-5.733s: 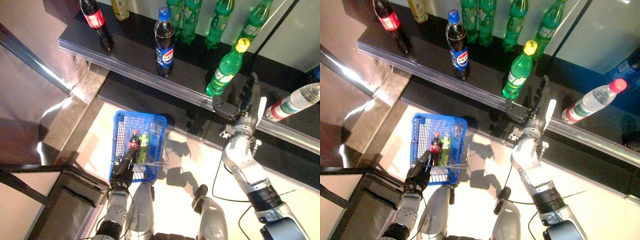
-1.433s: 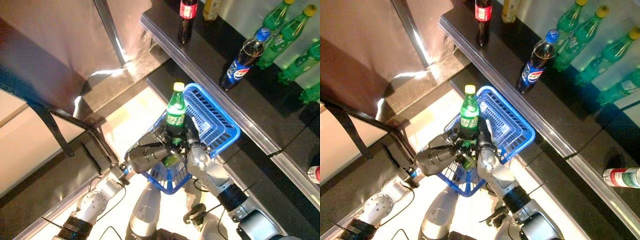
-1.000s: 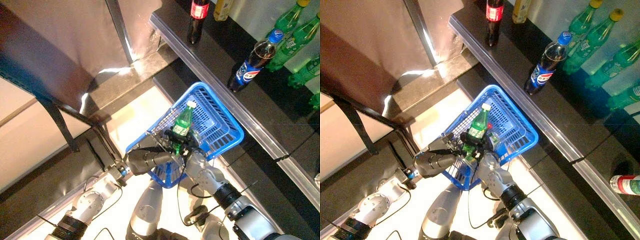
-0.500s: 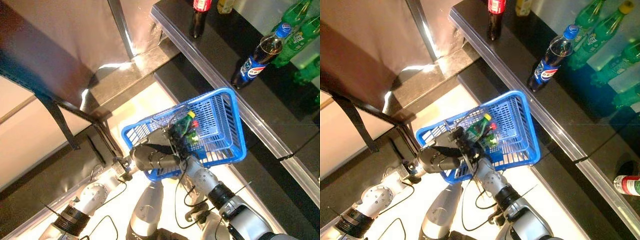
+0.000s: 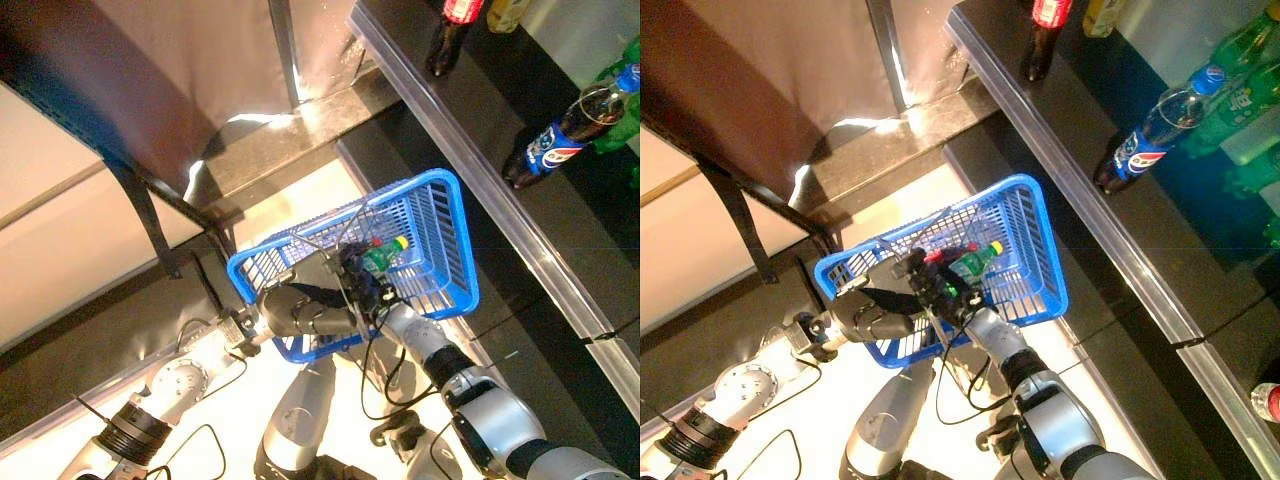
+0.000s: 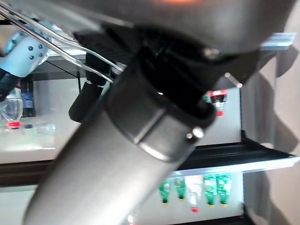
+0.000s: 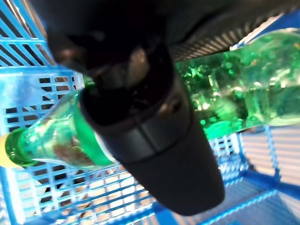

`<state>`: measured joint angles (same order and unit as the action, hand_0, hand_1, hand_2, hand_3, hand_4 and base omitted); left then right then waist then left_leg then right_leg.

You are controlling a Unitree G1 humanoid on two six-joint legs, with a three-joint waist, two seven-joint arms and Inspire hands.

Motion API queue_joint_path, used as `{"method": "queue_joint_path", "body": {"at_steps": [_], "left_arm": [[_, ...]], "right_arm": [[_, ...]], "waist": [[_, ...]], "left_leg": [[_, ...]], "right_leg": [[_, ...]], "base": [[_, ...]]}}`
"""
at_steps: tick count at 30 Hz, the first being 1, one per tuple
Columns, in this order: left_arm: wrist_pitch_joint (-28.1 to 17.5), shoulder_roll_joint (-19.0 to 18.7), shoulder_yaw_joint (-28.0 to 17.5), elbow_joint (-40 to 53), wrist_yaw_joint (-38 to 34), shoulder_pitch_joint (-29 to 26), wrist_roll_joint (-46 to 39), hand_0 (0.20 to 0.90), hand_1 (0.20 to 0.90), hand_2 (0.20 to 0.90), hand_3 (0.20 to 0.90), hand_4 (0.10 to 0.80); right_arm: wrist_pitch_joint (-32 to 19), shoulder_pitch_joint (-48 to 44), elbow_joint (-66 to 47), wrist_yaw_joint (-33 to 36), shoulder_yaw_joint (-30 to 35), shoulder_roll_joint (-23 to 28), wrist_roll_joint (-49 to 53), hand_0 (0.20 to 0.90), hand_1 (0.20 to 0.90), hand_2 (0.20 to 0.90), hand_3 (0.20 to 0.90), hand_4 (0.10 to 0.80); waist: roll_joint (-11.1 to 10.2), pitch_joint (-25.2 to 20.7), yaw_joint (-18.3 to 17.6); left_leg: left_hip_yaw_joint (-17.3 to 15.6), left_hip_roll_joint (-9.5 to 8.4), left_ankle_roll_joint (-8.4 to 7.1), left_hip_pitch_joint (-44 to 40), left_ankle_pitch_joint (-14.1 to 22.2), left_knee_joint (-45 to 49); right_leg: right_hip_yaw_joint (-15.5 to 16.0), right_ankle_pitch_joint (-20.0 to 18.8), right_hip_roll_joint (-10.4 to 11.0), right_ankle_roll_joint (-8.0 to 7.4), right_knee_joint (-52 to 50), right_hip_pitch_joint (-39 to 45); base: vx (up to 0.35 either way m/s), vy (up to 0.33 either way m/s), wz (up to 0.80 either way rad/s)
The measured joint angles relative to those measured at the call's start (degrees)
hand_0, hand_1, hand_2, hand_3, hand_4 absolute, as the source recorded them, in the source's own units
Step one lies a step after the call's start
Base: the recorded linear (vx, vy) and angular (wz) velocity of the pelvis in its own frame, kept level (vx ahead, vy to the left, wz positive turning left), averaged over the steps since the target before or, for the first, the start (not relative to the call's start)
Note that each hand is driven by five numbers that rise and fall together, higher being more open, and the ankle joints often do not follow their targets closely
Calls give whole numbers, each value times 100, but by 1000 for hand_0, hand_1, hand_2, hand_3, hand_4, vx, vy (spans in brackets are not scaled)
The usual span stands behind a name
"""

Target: Pick up the drink and place into the basket.

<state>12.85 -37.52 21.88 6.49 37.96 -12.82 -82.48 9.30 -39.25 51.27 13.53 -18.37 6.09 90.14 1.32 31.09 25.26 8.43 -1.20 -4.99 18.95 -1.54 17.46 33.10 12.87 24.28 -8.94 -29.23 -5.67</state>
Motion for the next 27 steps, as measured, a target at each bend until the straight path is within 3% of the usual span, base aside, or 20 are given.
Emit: {"method": "queue_joint_path", "body": {"at_steps": [1,21,27], "left_arm": [[-21,3,0,0,0,0,-5,300,300,300,200,100],[-214,123,43,-1,-5,0,-4,300,300,300,200,100],[-257,217,-12,-2,-12,36,-4,300,300,300,200,100]], "right_arm": [[-26,-18,0,0,12,5,2,900,900,900,900,800],[-445,183,-407,-91,-13,12,-252,900,900,900,900,800],[-519,661,-1342,-166,-82,90,-770,900,900,900,900,800]], "waist": [[0,0,4],[-34,8,-46],[-193,11,-79]], "left_leg": [[0,-6,6,30,4,25],[-43,42,14,210,44,173],[-100,82,6,231,53,174]], "right_leg": [[-4,0,4,0,-12,-23],[-44,-45,-17,-26,-70,-192],[-83,-60,-39,-8,-64,-256]], "base": [[0,0,0],[0,5,-1],[-10,-1,-5]]}}
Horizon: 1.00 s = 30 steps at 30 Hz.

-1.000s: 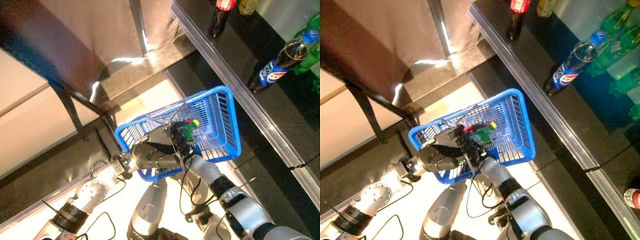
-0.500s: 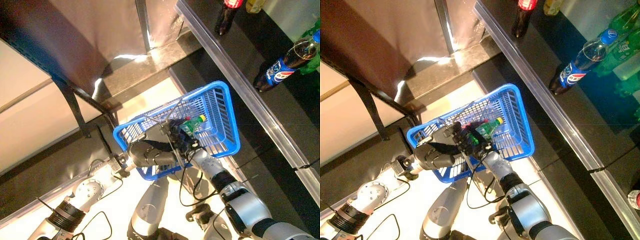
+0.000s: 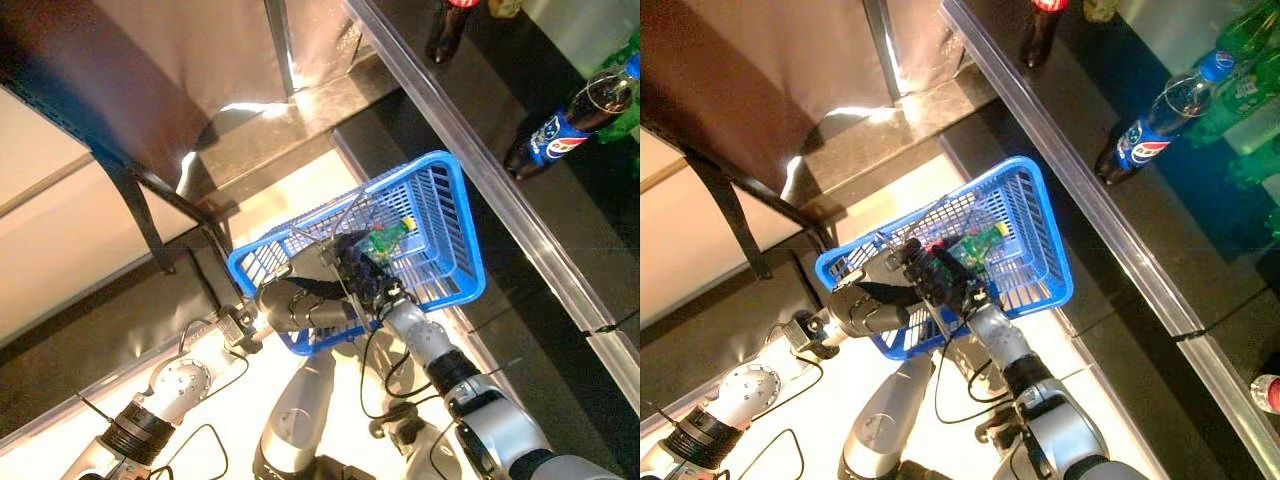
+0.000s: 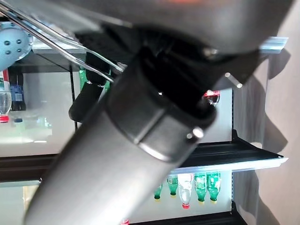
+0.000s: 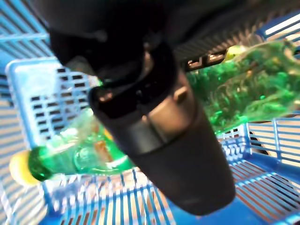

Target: Pick up the drink and place into the basket.

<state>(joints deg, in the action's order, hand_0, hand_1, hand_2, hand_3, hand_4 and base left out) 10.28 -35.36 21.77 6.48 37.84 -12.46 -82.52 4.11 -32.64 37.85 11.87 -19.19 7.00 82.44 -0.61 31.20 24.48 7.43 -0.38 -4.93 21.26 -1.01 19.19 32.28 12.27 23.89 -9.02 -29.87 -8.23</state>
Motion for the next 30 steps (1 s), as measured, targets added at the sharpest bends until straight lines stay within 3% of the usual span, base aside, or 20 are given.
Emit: {"method": "queue_joint_path", "body": {"at_steps": [7,10,16,20,26,27,30], "left_arm": [[-5,210,-269,0,-2,291,0,300,300,300,200,100],[-91,362,-274,0,-119,292,1,300,300,300,200,100],[-984,792,-187,-91,-926,272,127,300,300,300,200,100],[-1216,931,38,-147,-1317,273,465,300,300,300,200,100],[-1358,1084,153,-529,-1725,373,530,300,300,300,200,100],[-1355,1116,101,-610,-1673,440,465,300,300,300,200,100],[-1136,1376,-705,-1041,-923,1201,97,300,300,300,200,100]], "right_arm": [[-68,441,-1020,-2,-20,-14,-382,900,900,900,900,800],[-419,460,-1363,-6,-142,-39,-487,900,900,900,900,800],[-666,811,-2508,-362,-90,56,-1071,900,900,900,900,800],[-445,1155,-3028,-699,-127,357,-1270,900,900,900,900,800],[-202,1630,-3405,-1014,-119,671,-1342,900,900,900,900,800],[-132,1735,-3537,-1203,-68,746,-1368,900,900,900,900,800],[73,2298,-4095,-1836,209,910,-1442,900,900,900,900,800]], "waist": [[-102,-3,-174],[-177,-2,-286],[-485,-11,-776],[-505,-16,-959],[-522,-16,-1260],[-524,-18,-1289],[-529,-22,-1423]], "left_leg": [[-10,53,-18,5,13,18],[-79,149,-34,5,78,135],[-314,293,-26,-3,127,235],[-502,401,22,-43,183,277],[-714,597,-39,-137,194,246],[-738,624,-40,-162,197,192],[-848,669,-87,-355,167,3]], "right_leg": [[-24,-16,-63,16,25,-9],[-135,-35,-145,46,21,-41],[-374,-158,-238,102,33,-173],[-566,-257,-323,130,120,-249],[-760,-323,-469,213,140,-346],[-765,-334,-488,228,160,-352],[-778,-337,-498,240,216,-293]], "base": [[-4,-14,-3],[3,-23,-18],[-30,43,-24],[-17,39,-27],[-29,9,-25],[-9,16,-24],[-9,-7,-17]]}}
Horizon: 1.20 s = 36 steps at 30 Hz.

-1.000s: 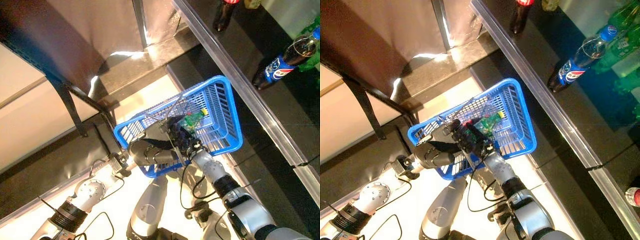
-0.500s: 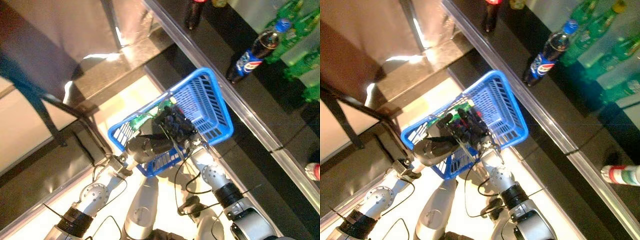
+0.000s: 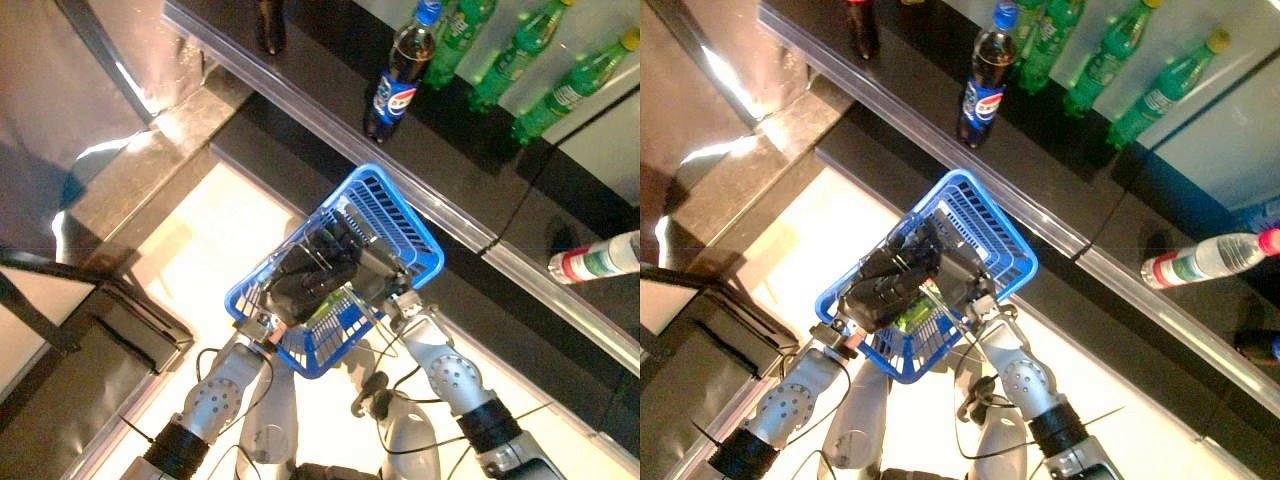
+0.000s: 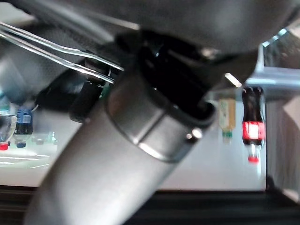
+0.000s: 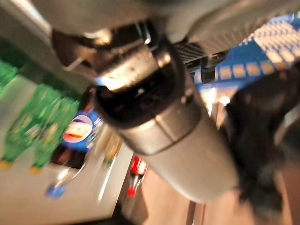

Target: Pick up the drink and place into the basket.

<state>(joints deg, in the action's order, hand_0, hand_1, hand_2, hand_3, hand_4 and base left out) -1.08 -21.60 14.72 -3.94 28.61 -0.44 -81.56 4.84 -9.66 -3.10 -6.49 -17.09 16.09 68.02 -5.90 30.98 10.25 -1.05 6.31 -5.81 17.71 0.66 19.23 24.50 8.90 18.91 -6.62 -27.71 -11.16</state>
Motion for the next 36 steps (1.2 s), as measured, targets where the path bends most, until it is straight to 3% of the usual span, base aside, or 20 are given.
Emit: {"method": "queue_joint_path", "body": {"at_steps": [2,5,13,21,28,34,36], "left_arm": [[225,249,-582,-172,97,477,-336,300,300,300,200,100],[356,539,-997,-206,102,558,-393,300,300,300,200,100],[395,578,-1737,-205,212,448,-524,300,300,300,200,100],[349,781,-2027,-206,209,599,-681,300,300,300,200,100],[247,1054,-2283,-262,43,1037,-663,300,300,300,200,100],[211,1329,-2522,-1337,-394,1174,-509,300,300,300,200,100],[123,1466,-2667,-2194,-485,1198,-411,300,300,300,200,100]], "right_arm": [[19,239,-255,-204,300,-11,-78,900,900,900,900,800],[8,213,-373,-210,449,-13,-292,900,900,900,900,800],[-31,313,-730,-262,438,-41,-483,900,900,900,900,800],[-42,661,-766,-543,644,-112,-550,900,900,900,900,800],[45,1234,-729,-1383,816,-265,-1071,900,900,900,900,800],[89,1703,-245,-1801,821,-285,-1941,900,900,900,900,800],[-80,1721,737,-1665,821,-299,-2452,900,900,900,900,800]], "waist": [[0,0,-43],[0,0,64],[5,-5,214],[-2,-14,200],[-105,-156,107],[-148,-712,-272],[-159,-1062,-450]], "left_leg": [[-2,34,-40,-52,-37,-120],[32,75,-98,-94,-112,-256],[12,105,-125,-599,-159,-600],[-4,118,-127,-909,-163,-832],[-196,165,-134,-1410,-171,-1197],[-474,241,-127,-1635,-184,-1448],[-604,247,-125,-1842,-214,-1651]], "right_leg": [[11,26,-32,29,20,7],[38,68,-82,61,21,6],[64,70,-174,18,342,482],[44,-53,-308,-70,805,893],[-78,-199,-396,-126,1288,1309],[-285,-432,-522,-142,1752,1425],[-331,-501,-540,-165,1958,1561]], "base": [[-11,-76,-2],[-13,-76,4],[8,-79,1],[24,-51,1],[43,-25,-12],[15,-8,-23],[3,3,-22]]}}
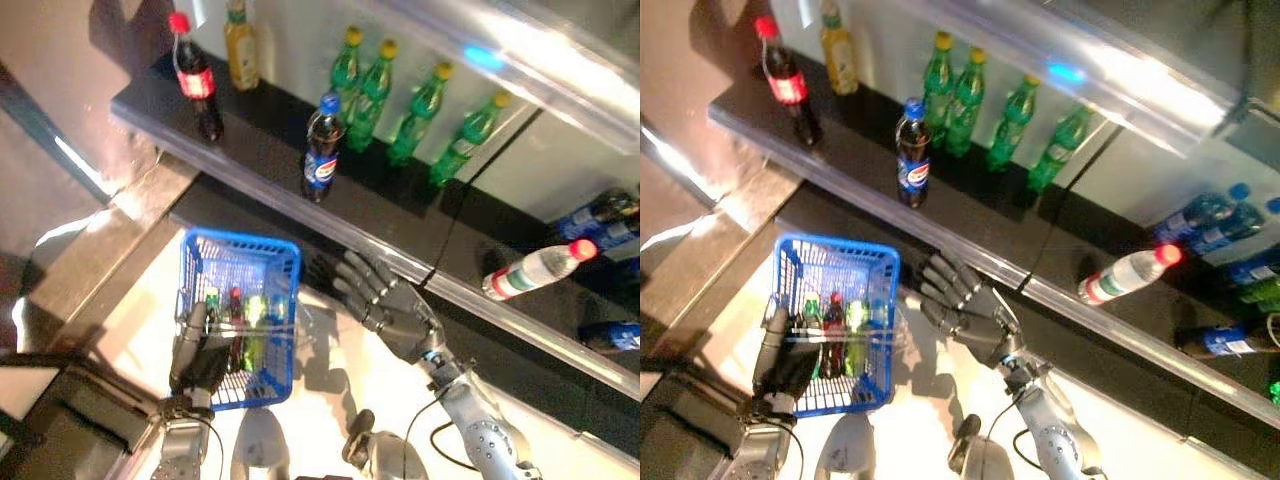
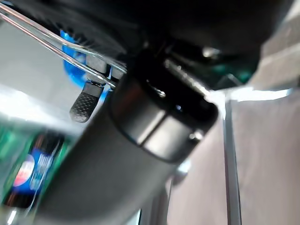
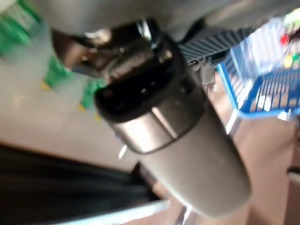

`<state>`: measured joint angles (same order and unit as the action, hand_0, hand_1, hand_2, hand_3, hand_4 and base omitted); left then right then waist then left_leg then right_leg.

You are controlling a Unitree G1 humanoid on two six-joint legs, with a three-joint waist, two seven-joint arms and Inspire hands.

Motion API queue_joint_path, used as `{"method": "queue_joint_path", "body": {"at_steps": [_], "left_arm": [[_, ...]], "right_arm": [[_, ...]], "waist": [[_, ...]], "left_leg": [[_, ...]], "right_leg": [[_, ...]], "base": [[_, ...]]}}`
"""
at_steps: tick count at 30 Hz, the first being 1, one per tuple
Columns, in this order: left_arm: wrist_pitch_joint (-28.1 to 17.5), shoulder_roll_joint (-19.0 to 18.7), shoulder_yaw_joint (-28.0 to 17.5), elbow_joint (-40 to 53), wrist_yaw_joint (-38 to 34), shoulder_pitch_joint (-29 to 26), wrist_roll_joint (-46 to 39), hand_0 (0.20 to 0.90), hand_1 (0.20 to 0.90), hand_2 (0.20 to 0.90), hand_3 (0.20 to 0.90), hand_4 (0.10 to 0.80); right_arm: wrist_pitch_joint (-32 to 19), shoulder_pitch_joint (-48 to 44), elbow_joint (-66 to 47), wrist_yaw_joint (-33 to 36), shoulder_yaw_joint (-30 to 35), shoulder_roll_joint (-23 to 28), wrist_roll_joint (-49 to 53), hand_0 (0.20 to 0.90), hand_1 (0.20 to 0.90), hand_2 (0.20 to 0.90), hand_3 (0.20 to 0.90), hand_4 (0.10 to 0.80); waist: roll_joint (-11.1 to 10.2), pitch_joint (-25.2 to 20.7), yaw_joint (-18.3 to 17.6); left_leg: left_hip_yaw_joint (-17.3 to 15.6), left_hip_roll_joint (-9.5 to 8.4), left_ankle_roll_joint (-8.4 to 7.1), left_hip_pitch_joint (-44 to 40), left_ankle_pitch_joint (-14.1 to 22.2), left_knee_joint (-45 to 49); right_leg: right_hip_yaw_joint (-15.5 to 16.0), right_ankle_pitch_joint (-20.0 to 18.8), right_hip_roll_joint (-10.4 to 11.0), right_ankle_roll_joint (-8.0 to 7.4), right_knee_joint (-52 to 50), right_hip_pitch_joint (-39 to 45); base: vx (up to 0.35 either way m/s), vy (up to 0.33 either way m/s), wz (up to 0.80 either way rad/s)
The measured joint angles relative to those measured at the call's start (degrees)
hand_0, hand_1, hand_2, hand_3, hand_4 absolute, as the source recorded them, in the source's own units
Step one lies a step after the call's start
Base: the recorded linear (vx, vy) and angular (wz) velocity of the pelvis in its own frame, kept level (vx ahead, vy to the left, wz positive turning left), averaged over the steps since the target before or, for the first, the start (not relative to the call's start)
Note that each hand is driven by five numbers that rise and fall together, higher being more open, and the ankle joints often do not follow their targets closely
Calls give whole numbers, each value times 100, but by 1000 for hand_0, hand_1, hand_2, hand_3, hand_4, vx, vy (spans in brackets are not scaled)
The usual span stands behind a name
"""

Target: Pick up the drink and place into the basket.

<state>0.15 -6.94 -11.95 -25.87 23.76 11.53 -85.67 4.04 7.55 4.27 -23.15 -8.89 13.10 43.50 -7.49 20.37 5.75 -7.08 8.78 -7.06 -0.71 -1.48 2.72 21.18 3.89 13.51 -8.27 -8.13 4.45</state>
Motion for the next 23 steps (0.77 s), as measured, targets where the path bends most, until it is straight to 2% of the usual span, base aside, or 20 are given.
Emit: {"method": "queue_joint_path", "body": {"at_steps": [2,6,10,13,17,23], "left_arm": [[-180,8,-13,-694,-118,17,1,300,300,300,200,100],[-351,-7,-20,-1218,-372,-139,-9,300,300,300,200,100],[-426,52,-21,-2140,-857,-538,-7,300,300,300,200,100],[-491,115,-19,-2602,-947,-710,129,300,300,300,200,100],[-577,152,-23,-3066,-1034,-754,552,300,300,300,200,100],[-590,157,-140,-3298,-1093,-766,781,300,300,300,200,100]], "right_arm": [[-104,58,847,310,3,-10,-417,900,900,900,900,800],[-316,253,1788,820,-89,7,-1178,900,900,900,900,800],[-769,218,2983,1658,-358,10,-2334,900,900,900,900,800],[-957,153,3897,2065,-501,13,-2832,900,900,900,900,800],[-1032,103,5226,2350,-475,-67,-3009,900,900,900,900,800],[-1034,161,5772,2409,5,-195,-2969,900,900,900,900,800]], "waist": [[21,-336,-91],[42,-476,-271],[255,-931,-314],[399,-1162,-311],[567,-1442,-288],[578,-1550,-307]], "left_leg": [[-72,2,-7,-153,-28,-184],[-195,41,-21,-404,-95,-403],[-340,59,-27,-438,-117,-518],[-345,48,-29,-459,-147,-595],[-366,51,-44,-556,-198,-754],[-465,72,-52,-624,-193,-758]], "right_leg": [[-92,-67,-46,-19,186,76],[-142,-164,-123,-10,415,251],[-251,-311,-175,-8,670,245],[-244,-375,-194,-15,807,290],[-244,-405,-229,-16,928,358],[-267,-413,-245,-7,950,402]], "base": [[-6,-5,-24],[-18,-2,-15],[-16,6,-17],[-5,-1,-2],[11,3,0],[19,6,-3]]}}
